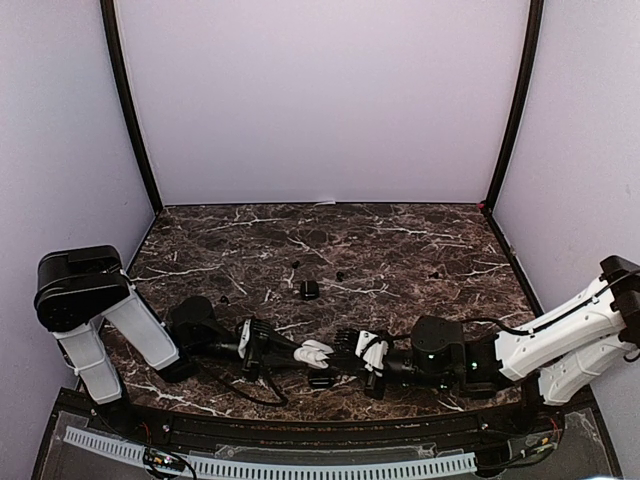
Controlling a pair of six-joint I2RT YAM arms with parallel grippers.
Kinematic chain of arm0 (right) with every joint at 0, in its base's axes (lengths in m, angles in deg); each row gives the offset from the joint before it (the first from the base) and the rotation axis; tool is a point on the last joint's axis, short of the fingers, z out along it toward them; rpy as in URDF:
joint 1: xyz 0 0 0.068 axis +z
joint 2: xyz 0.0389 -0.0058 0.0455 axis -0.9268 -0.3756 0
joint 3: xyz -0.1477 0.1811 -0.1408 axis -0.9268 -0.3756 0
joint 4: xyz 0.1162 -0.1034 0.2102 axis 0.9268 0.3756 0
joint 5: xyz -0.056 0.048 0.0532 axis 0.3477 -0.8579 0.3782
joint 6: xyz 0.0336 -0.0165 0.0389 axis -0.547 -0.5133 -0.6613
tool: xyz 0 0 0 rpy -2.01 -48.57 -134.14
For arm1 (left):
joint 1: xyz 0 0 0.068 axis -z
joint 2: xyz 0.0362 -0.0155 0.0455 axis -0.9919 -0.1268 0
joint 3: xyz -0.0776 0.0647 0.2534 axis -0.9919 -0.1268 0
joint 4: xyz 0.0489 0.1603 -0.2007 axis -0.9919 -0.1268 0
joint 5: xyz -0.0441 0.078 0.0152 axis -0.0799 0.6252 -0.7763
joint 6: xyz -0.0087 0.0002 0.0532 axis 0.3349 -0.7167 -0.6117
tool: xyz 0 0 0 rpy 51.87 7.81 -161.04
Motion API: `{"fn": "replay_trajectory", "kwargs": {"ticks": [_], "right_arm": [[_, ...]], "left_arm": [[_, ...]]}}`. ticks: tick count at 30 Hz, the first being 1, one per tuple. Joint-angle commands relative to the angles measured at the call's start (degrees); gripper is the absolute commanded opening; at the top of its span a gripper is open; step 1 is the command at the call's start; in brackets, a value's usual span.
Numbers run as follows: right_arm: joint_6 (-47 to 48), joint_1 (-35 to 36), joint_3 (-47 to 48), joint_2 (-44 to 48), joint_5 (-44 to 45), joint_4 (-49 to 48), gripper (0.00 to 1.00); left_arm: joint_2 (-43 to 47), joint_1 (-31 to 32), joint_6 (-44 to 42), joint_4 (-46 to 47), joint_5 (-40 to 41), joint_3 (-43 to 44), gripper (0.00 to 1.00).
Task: Insert the wireless bluetooth earbuds into the charging case
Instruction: Insert the right earbud into the right side groove of the charging case.
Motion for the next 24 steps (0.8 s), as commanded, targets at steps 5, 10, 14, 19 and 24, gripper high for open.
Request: {"fn": "replay_trajectory", "kwargs": {"ticks": [5, 10, 14, 19, 24], "right_arm": [[0.9, 0.7, 2.8, -2.1, 0.8, 2.2, 0.00], [1.2, 0.7, 3.0, -1.5, 1.7, 3.7, 0.00], [1.3, 0.7, 2.3, -0.4, 2.2, 4.5, 0.00], [1.4, 0.7, 2.1, -0.1, 2.4, 5.3, 0.00], [1.7, 0.7, 2.8, -0.9, 2.0, 5.2, 0.00]], "left_arm": [[3.0, 0.4, -1.0, -1.1, 0.6, -0.2, 0.22], [3.2, 0.4, -1.1, -1.0, 1.0, -0.4, 0.22], [3.4, 0.4, -1.1, -0.6, 1.8, -0.6, 0.22], [3.6, 0.3, -0.9, 0.0, 1.5, -0.8, 0.22], [3.2, 0.4, -0.7, 0.1, 1.1, -0.6, 0.21]]}}
